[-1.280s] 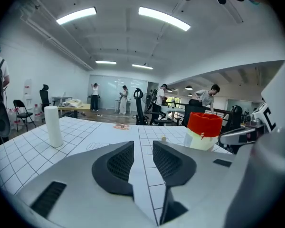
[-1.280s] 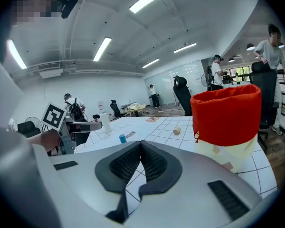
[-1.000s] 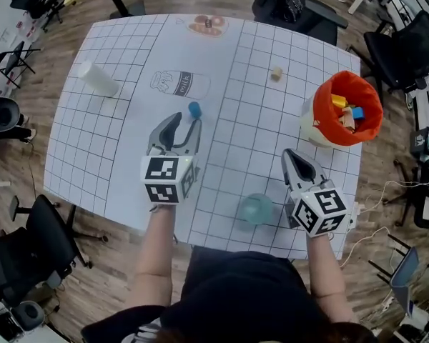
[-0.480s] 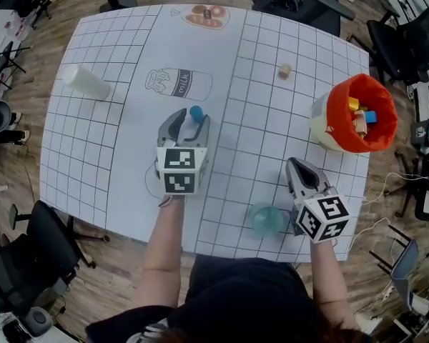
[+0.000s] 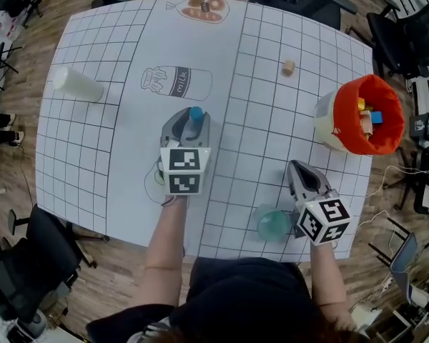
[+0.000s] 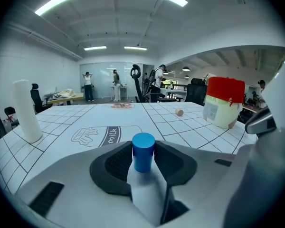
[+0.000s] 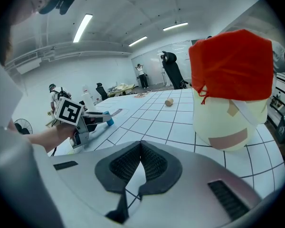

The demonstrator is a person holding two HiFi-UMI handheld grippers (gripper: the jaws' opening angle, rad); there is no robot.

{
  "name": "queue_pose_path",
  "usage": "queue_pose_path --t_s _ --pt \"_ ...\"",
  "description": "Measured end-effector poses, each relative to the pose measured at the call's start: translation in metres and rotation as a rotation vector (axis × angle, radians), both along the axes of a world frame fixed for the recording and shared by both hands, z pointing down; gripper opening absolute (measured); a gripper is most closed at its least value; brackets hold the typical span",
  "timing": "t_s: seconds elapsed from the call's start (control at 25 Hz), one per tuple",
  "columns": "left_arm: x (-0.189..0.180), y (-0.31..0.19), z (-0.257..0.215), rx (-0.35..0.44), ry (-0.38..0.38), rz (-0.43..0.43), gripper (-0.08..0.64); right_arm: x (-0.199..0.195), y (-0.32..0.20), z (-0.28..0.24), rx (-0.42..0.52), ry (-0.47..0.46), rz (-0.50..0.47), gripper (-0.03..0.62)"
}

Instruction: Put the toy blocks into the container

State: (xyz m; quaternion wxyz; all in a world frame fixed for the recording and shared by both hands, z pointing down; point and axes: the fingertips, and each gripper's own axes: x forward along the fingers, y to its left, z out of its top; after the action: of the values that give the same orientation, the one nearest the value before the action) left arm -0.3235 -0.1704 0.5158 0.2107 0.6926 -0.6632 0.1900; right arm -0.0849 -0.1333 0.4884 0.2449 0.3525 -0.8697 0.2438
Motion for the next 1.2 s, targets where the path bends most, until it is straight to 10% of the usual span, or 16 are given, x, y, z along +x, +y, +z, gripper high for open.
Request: queue_pose_path --t_s 0.48,1.2 --pt "0.031 0.002 -0.028 0.026 0.058 0.100 0.152 0.006 0.001 -0.014 0.021 -0.030 -0.026 0.015" --pt "0.215 -0.021 -0.174 0.205 0.106 0.383 0.152 0.084 0.010 -0.063 0.081 -0.149 -0.109 0.015"
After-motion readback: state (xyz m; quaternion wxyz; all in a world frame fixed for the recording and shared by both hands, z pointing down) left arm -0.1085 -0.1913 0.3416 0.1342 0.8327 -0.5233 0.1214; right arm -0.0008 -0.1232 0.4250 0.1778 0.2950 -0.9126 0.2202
